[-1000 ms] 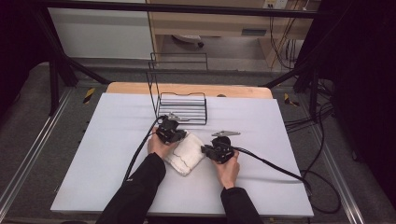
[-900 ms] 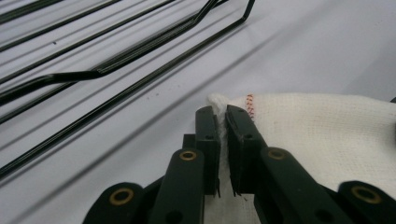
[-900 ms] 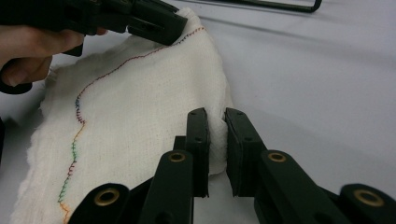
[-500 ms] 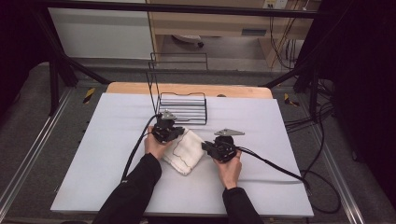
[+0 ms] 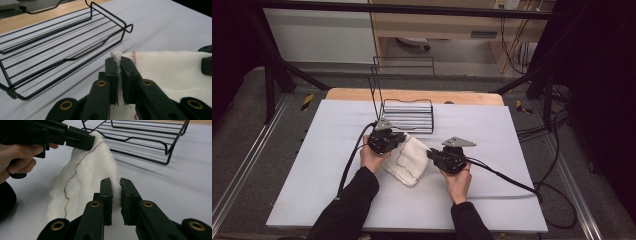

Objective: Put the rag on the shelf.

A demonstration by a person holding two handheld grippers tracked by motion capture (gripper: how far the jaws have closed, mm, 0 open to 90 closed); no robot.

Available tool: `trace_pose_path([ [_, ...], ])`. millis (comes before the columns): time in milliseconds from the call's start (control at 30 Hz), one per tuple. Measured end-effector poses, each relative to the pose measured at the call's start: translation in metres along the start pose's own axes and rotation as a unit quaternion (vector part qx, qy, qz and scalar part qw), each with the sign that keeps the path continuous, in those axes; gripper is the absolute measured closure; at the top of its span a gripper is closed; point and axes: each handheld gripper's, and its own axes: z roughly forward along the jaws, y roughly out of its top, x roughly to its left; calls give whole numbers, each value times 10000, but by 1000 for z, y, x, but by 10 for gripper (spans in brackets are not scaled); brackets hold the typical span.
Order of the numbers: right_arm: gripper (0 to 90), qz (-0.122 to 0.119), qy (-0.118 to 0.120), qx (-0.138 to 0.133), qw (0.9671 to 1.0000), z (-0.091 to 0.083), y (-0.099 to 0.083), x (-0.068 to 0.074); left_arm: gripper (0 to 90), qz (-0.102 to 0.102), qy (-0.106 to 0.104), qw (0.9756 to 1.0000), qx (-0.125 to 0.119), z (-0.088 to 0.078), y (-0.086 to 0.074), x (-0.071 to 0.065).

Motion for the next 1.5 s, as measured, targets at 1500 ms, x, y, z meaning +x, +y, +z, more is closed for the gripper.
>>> trace_pose_path([
  [1500,814,-912,167,-1123,9893,-46,46,19,844,-64,276,9869,-1588,-75,11,-29],
])
